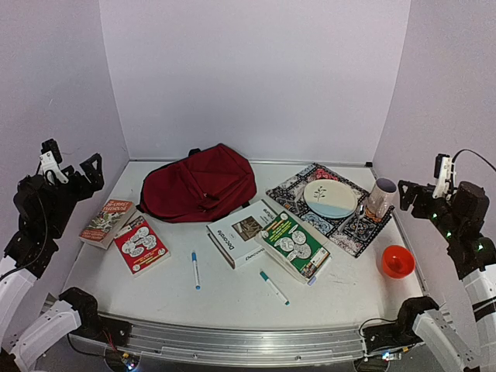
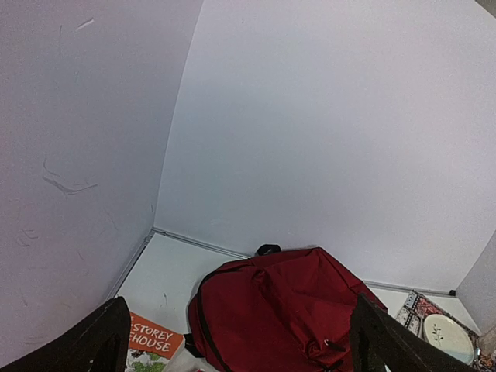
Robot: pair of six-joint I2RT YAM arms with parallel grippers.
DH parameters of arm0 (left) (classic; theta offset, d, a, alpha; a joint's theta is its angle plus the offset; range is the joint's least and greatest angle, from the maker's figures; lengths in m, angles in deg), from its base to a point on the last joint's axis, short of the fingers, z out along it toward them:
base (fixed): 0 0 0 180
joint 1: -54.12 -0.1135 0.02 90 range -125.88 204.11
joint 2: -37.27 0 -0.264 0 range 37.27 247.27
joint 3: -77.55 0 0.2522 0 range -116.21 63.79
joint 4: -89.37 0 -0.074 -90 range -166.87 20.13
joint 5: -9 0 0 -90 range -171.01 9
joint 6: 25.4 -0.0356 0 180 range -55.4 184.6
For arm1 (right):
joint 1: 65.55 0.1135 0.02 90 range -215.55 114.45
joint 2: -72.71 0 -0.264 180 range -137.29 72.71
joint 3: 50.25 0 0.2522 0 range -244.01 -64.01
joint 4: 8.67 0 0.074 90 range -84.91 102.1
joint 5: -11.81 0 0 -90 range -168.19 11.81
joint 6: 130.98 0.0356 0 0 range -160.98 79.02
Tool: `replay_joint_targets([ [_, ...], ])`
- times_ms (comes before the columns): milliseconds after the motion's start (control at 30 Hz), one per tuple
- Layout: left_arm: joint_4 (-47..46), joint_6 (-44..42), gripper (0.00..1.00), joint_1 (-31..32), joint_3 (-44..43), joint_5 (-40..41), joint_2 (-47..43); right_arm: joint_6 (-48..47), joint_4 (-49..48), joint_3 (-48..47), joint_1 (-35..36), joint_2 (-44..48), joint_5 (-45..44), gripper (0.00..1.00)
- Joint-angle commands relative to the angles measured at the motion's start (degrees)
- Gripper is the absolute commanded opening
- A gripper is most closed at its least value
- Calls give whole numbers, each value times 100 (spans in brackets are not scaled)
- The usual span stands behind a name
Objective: Pack the student bag
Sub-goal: Pick up the student bag from the center of the board.
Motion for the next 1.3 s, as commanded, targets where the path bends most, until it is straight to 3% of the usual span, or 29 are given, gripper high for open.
replay_joint_targets([
  [0,-88,11,99,-28,-226,-77,29,95,-312,-6,-17,-26,67,98],
  [167,-76,6,99,-29,-250,-48,228,92,-346,5,-15,-105,189,98],
  [367,257,184,99,-24,-686,-420,1089,160,-358,47,-15,-99,339,98],
  [733,955,1026,99,-122,-1673,-1039,3802,364,-782,386,-11,-426,990,98],
  [900,950,1630,99,-893,-2145,-2290,5188,346,-1129,677,-3,-692,1347,98],
  [1133,989,1592,99,-999,-2753,-2426,6594,265,-1259,724,93,-926,1489,98],
  [1267,1093,1574,95,-1009,-3050,-2478,7339,281,-1304,704,507,-1039,1346,98],
])
